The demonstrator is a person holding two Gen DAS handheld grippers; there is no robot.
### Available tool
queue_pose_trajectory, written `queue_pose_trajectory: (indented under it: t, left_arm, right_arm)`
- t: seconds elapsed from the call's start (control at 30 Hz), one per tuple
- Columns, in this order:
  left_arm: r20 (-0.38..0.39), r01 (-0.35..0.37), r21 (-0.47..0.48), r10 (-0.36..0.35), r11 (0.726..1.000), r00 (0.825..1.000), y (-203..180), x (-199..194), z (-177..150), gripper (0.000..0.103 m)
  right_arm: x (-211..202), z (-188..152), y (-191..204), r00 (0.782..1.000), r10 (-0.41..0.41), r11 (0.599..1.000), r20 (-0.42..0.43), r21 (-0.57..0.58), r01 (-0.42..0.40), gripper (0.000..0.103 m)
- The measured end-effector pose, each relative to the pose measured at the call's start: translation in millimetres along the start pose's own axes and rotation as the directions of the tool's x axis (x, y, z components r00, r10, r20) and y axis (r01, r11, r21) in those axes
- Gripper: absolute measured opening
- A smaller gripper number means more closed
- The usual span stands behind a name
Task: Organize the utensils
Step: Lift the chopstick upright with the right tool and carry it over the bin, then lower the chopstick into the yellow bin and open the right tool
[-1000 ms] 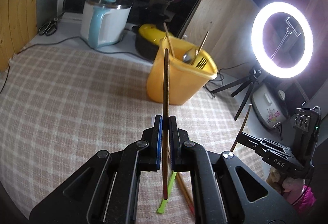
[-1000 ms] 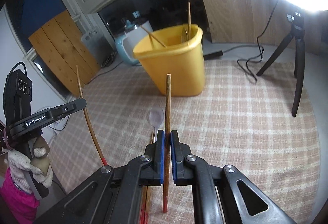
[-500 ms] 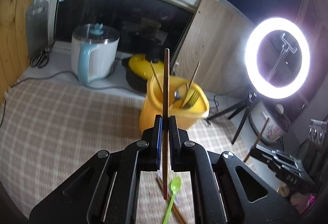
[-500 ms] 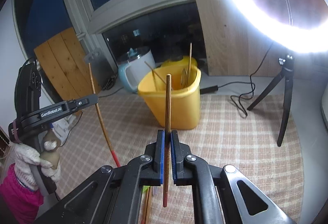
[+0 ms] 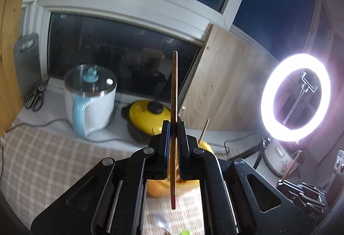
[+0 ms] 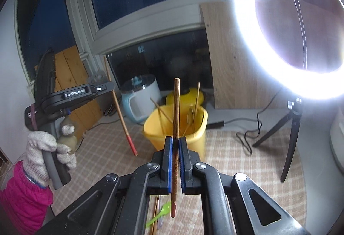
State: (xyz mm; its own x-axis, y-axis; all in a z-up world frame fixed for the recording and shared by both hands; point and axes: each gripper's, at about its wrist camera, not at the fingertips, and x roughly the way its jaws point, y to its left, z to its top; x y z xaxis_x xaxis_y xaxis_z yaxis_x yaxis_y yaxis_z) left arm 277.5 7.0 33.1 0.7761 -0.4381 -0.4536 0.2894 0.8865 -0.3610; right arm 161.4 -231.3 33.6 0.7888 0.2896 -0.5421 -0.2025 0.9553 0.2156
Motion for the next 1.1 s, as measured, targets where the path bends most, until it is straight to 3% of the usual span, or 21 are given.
queue_pose_trajectory:
  t: [0.4, 0.7, 1.1]
  left_arm:
    - [-0.001, -0.016, 0.030, 0.016, 0.999, 1.000, 0.3, 54.6, 28.6, 0.004]
    - [0.005, 0.014, 0.014, -0.014, 1.000, 1.000, 4.3, 65.1, 37.3, 0.004]
    - [-0.039, -0.004, 0.023, 0.005, 1.000, 0.999, 14.1, 88.1, 23.7, 0.004]
  right_arm:
    - [12.9, 44.6, 23.7, 0.995, -0.018, 0.997, 0.096, -0.068, 0.025, 0.003]
    - [20.3, 70.5, 33.1, 0.988, -0.028, 0.995, 0.149, -0.091, 0.042, 0.003]
    - [60.2, 83.9, 29.8, 0.978, -0.103, 0.989, 0.183, -0.087, 0.120, 0.003]
